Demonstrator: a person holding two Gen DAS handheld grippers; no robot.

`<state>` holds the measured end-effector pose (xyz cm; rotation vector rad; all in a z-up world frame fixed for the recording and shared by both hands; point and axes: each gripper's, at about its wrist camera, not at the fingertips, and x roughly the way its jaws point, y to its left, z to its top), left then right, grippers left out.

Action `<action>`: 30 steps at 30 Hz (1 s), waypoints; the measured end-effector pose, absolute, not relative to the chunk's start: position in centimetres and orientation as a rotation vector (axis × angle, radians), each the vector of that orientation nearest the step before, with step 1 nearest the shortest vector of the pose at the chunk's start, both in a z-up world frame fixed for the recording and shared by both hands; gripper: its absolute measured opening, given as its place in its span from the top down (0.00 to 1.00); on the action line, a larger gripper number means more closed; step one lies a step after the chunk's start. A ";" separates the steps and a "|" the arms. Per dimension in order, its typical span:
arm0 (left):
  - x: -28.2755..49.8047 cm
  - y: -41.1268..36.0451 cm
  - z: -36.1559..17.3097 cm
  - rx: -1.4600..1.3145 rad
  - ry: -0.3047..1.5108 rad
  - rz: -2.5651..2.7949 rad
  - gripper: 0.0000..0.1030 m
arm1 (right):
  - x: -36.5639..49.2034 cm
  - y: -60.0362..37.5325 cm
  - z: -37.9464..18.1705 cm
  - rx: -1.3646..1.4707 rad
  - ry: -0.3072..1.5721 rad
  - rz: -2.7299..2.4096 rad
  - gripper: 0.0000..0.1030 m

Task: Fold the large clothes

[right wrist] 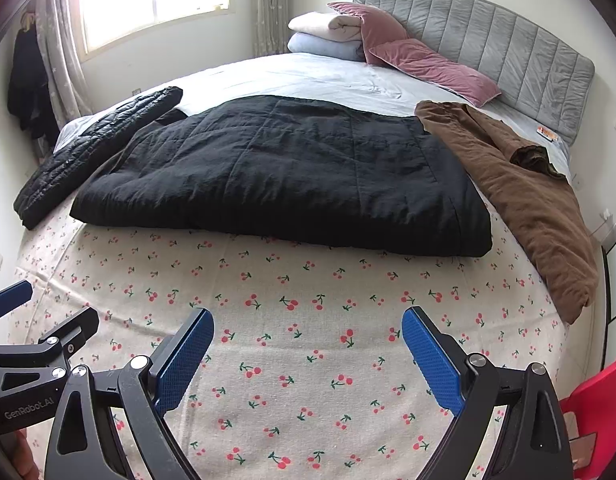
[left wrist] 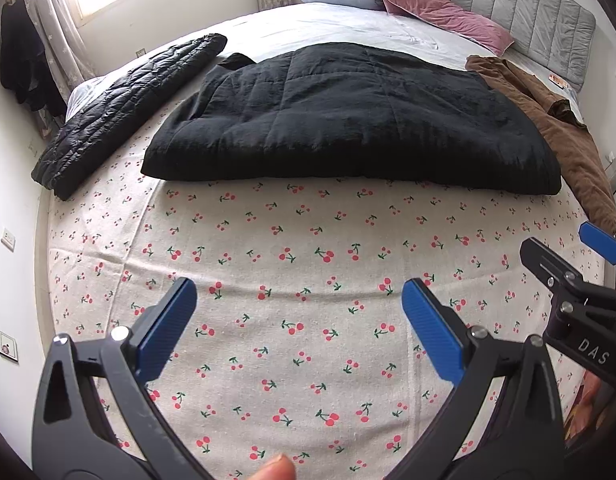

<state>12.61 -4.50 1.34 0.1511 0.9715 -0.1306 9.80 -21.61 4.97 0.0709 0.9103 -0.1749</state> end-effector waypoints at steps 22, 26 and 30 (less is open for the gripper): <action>12.5 -4.6 1.3 0.156 0.974 -0.132 0.01 | 9.6 -21.6 5.1 0.060 0.911 -0.170 0.06; 12.6 -4.6 1.2 0.158 0.974 -0.129 0.01 | 9.6 -21.7 5.0 0.061 0.911 -0.170 0.06; 12.5 -4.7 1.1 0.163 0.974 -0.123 0.01 | 9.6 -21.7 5.1 0.060 0.911 -0.168 0.06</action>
